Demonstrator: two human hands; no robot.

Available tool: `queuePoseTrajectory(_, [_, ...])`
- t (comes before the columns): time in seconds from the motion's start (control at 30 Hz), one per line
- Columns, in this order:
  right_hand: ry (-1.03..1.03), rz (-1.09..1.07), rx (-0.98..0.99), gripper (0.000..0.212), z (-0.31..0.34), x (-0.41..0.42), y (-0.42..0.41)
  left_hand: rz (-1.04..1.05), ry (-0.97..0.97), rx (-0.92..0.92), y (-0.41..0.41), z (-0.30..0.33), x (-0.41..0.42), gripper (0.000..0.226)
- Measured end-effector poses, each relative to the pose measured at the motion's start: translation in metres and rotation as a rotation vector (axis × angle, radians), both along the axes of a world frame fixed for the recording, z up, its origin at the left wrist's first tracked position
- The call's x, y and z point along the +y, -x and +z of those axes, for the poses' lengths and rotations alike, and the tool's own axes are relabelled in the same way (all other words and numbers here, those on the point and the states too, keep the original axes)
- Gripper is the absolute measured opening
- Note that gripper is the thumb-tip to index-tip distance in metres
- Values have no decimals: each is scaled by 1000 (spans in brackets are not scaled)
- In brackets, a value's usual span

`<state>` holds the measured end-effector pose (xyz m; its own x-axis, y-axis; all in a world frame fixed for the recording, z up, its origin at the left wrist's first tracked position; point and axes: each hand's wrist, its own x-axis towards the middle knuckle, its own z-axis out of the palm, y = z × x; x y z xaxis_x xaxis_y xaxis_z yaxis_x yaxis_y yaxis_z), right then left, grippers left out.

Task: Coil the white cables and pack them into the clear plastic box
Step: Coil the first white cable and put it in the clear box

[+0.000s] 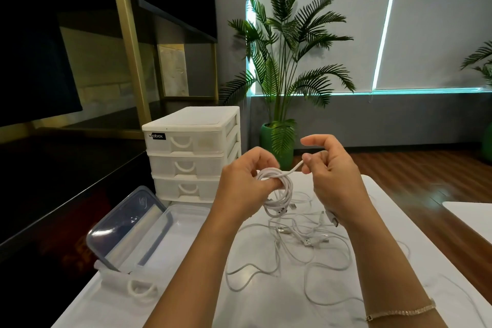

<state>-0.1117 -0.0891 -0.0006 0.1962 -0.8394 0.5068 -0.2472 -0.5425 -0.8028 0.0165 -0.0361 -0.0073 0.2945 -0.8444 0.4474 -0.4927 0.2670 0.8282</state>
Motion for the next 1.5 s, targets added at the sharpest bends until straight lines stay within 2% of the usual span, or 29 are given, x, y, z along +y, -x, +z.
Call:
queuePoseTrajectory(0.1, [-39,34,3,18,-1,-1,-1,-152,46,54,2,2,1,38])
queuePoseTrajectory(0.2, [-81,61,43,20,-3,-2,-3,-201,112,-16,3,1,1,43])
queuePoseTrajectory(0.37, [-150,97,111,25,-5,-2,-5,-75,146,-95,6,1,2,25])
queuePoseTrajectory(0.43, [-78,18,186,28,-5,-2,-4,18,179,-133,6,1,2,17])
queuePoseTrajectory(0.5, [95,-158,272,29,-2,-1,-2,99,207,-161,3,0,1,13])
queuePoseTrajectory(0.57, [253,-269,236,25,7,6,1,159,218,-158,1,-2,-1,12])
queuePoseTrajectory(0.63, [314,-198,187,17,15,14,4,205,223,-140,0,-4,-4,12])
queuePoseTrajectory(0.77, [77,134,278,22,18,26,-1,269,247,-101,2,-4,-5,15])
queuePoseTrajectory(0.87, [48,138,255,22,11,22,-4,253,236,-57,6,-4,-4,20])
queuePoseTrajectory(1.0, [141,19,221,26,8,16,-2,140,138,53,11,-1,-3,5])
queuePoseTrajectory(1.2, [179,-47,225,33,7,11,0,-137,-36,396,0,4,-2,17])
queuePoseTrajectory(1.33, [182,-55,267,20,11,11,0,-208,-67,543,-4,5,-5,19])
queuePoseTrajectory(1.43, [175,-80,307,9,13,12,0,-241,-81,658,-4,5,-7,12])
queuePoseTrajectory(1.5, [192,-93,310,11,12,13,-2,-260,-92,729,-5,4,-8,12])
